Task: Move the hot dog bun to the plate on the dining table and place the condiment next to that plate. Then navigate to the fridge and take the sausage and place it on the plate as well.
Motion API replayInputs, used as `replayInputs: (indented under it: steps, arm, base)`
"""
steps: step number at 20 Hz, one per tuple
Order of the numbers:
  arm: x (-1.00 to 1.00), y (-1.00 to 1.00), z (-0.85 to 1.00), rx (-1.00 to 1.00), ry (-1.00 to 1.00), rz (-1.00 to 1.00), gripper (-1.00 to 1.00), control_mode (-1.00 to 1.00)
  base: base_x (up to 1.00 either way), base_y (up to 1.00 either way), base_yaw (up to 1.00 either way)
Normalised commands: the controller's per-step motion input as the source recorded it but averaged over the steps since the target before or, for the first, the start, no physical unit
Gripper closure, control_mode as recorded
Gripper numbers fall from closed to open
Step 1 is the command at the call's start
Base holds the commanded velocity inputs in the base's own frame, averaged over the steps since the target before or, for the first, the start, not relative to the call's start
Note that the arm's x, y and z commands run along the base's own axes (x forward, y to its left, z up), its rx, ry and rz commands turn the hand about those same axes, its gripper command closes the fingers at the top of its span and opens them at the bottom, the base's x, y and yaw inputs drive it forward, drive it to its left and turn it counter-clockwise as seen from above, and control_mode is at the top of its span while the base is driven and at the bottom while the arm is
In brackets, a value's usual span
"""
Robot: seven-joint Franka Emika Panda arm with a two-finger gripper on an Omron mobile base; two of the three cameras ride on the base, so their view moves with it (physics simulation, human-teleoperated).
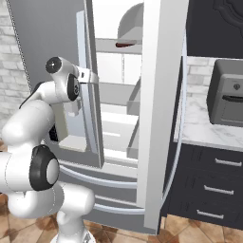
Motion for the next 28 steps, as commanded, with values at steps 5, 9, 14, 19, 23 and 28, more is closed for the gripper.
replayInputs:
  steps: [5, 9, 14, 19, 23, 28]
  arm:
    - [0.57, -0.14, -0.23, 0.04, -0.08, 0.0, -1.0, -1.0]
    - [0.6, -0.03, -0.3, 0.02, -0.02, 0.0, 1.0, -1.0]
    - [-0.04, 0.0, -0.1, 0.0, 0.01, 0.0, 1.0, -1.0]
    - [-0.85, 0.0, -0.05, 0.0, -0.03, 0.0, 1.0, -1.0]
    - [-1.0, 0.15, -0.03, 0.0, -0.05, 0.0, 1.0, -1.0]
    - [-0.89, 0.65, 0.0, -0.01, 0.0, 0.0, 1.0, -1.0]
  base:
    - [0.0, 0.0, 0.0]
    - [0.0, 0.0, 0.0]
    - [0.0, 0.0, 0.0]
    - [0.0, 0.0, 0.0]
    - [0.0, 0.0, 0.0]
    - [0.0, 0.0, 0.0]
